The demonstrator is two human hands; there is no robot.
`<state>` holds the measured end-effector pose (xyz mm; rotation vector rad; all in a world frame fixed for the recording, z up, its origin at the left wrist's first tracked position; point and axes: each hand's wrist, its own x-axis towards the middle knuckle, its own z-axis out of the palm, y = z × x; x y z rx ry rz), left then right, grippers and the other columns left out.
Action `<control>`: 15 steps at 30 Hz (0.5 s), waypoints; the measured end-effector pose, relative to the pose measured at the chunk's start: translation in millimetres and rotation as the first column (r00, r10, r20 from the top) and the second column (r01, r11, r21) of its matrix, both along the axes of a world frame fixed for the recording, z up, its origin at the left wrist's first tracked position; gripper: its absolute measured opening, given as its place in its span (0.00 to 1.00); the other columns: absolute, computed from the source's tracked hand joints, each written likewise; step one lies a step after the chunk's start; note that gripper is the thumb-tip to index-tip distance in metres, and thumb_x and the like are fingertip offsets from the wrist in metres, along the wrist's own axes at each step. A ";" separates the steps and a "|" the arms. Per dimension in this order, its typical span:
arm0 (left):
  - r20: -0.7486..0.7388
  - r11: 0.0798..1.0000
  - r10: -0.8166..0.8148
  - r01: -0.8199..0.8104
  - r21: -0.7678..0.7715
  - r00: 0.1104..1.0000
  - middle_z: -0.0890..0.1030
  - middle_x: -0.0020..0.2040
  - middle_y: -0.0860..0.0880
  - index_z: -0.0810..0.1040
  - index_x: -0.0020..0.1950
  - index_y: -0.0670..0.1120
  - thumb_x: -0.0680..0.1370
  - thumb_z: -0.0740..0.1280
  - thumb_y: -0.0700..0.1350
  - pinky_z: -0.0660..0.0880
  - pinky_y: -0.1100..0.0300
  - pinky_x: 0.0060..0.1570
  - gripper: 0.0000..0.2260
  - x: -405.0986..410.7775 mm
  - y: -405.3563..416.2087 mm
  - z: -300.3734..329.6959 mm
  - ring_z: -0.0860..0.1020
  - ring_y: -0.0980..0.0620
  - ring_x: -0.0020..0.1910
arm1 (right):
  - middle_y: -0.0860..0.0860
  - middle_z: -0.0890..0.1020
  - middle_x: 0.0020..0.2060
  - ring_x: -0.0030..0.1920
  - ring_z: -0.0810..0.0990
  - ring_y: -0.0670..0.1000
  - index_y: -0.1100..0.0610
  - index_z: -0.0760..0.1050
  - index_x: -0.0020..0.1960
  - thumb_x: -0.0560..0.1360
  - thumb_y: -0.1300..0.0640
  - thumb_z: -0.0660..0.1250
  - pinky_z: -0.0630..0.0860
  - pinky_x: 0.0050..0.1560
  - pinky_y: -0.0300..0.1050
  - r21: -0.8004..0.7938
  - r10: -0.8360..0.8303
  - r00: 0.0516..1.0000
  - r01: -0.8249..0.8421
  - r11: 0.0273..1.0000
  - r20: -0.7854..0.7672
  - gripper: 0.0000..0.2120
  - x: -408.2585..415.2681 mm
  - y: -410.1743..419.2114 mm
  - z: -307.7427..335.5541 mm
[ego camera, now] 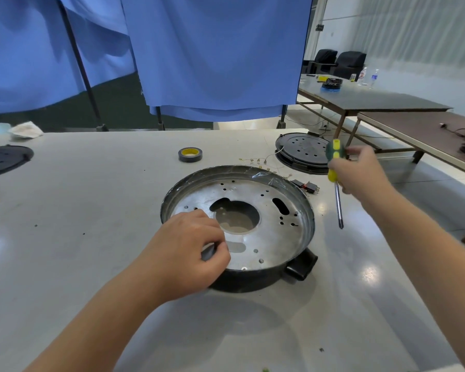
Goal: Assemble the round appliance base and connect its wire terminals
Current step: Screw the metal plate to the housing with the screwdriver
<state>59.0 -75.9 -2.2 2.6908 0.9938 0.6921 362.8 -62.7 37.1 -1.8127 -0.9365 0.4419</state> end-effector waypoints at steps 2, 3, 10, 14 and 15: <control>0.002 1.000 0.006 -0.006 -0.009 1.000 0.79 0.33 0.52 0.80 0.33 0.45 0.70 0.53 0.53 0.70 0.55 0.42 0.20 0.2 -0.3 0.3 0.74 0.53 0.39 | 0.50 0.74 0.43 0.39 0.75 0.47 0.54 0.63 0.68 0.75 0.59 0.66 0.73 0.32 0.40 0.075 0.055 0.991 -0.047 0.996 -0.120 0.23 -15.4 -0.3 15.4; 0.003 1.000 0.010 -0.010 -0.013 1.000 0.80 0.33 0.52 0.81 0.34 0.45 0.70 0.52 0.53 0.70 0.56 0.42 0.20 0.0 -0.4 0.4 0.74 0.53 0.40 | 0.52 0.76 0.44 0.38 0.76 0.48 0.53 0.62 0.68 0.75 0.59 0.66 0.74 0.31 0.39 0.098 0.105 0.981 -0.090 0.991 -0.165 0.24 -25.2 -0.6 20.1; -0.004 0.999 0.028 -0.028 -0.032 1.000 0.80 0.34 0.52 0.81 0.35 0.45 0.70 0.52 0.54 0.70 0.57 0.43 0.21 -0.1 -1.0 0.7 0.74 0.53 0.41 | 0.55 0.82 0.42 0.36 0.83 0.47 0.53 0.59 0.72 0.77 0.61 0.66 0.81 0.35 0.42 0.165 0.373 0.870 -0.336 0.927 -0.322 0.27 -93.0 1.5 5.8; -0.009 0.999 0.020 -0.021 -0.031 1.000 0.80 0.34 0.53 0.81 0.35 0.46 0.70 0.53 0.53 0.70 0.57 0.42 0.20 -0.6 -1.7 1.8 0.74 0.53 0.40 | 0.55 0.83 0.44 0.40 0.84 0.49 0.53 0.58 0.73 0.78 0.62 0.65 0.80 0.35 0.41 0.229 0.449 0.824 -0.390 0.892 -0.346 0.27 -106.4 0.0 -6.2; -0.008 0.999 0.019 -0.020 -0.032 1.000 0.80 0.34 0.53 0.81 0.35 0.46 0.70 0.53 0.53 0.70 0.57 0.42 0.20 -0.8 -1.9 1.9 0.74 0.53 0.40 | 0.54 0.84 0.45 0.40 0.84 0.48 0.53 0.59 0.72 0.78 0.62 0.64 0.80 0.36 0.40 0.239 0.462 0.822 -0.401 0.885 -0.333 0.26 -107.5 -1.0 -7.4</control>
